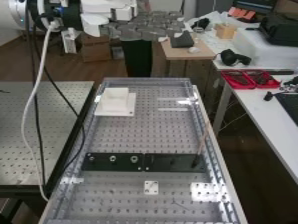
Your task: Grab the paper clip and place it in the clear container
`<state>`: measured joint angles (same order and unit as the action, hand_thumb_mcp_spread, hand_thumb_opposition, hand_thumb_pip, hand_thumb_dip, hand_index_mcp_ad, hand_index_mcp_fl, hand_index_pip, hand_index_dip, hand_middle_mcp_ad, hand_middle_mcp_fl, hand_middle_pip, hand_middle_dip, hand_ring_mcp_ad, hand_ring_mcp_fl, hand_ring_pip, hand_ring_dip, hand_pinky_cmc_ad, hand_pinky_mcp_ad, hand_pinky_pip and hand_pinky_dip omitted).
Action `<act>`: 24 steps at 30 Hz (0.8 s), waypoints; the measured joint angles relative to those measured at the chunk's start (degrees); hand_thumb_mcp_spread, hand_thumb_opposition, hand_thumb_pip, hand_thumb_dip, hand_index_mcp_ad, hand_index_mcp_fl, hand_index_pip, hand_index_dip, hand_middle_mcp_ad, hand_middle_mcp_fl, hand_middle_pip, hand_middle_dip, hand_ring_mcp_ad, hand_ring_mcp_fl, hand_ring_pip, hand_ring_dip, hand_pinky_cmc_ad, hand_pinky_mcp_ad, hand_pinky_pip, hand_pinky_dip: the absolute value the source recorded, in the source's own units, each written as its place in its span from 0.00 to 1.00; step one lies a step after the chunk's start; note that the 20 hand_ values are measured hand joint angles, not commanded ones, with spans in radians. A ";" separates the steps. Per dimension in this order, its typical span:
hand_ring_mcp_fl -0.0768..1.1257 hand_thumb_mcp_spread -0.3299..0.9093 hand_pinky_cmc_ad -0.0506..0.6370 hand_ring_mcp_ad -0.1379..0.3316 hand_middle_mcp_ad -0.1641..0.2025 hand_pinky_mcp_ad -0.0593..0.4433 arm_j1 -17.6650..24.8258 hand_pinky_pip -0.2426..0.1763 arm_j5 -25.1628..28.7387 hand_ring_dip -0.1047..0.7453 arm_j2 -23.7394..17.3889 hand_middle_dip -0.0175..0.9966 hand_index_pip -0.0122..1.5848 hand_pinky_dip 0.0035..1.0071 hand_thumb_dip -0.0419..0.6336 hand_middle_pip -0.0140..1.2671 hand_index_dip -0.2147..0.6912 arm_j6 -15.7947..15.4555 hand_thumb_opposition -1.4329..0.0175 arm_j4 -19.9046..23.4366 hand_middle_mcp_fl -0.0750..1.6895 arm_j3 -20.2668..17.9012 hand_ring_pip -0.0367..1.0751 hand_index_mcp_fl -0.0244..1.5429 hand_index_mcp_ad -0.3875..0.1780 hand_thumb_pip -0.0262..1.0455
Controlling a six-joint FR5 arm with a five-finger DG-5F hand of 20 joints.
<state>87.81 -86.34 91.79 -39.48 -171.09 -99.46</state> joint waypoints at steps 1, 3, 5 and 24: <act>0.07 0.27 0.14 0.44 0.66 0.22 -0.25 0.55 0.26 0.14 0.14 0.06 0.02 0.01 0.07 0.03 0.24 0.12 0.99 1.00 0.05 -0.78 0.04 0.02 0.61 0.03; 0.07 0.27 0.14 0.40 0.65 0.18 -0.70 0.55 0.65 0.14 0.48 0.06 0.02 0.01 0.07 0.03 0.24 0.20 0.99 2.33 0.05 -1.83 0.04 0.02 0.64 0.03; 0.07 0.30 0.13 0.40 0.64 0.19 -1.26 0.55 0.96 0.14 1.00 0.06 0.02 0.03 0.06 0.03 0.23 0.28 0.95 3.22 0.04 -2.63 0.05 0.02 0.64 0.13; 0.07 0.48 0.51 0.56 0.64 0.65 -8.28 0.43 0.56 0.23 9.14 0.16 0.10 0.37 0.21 0.11 0.12 3.37 0.52 8.48 0.05 -5.47 0.11 0.04 0.50 0.56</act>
<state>79.53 -85.78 100.93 -36.12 -162.61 -104.93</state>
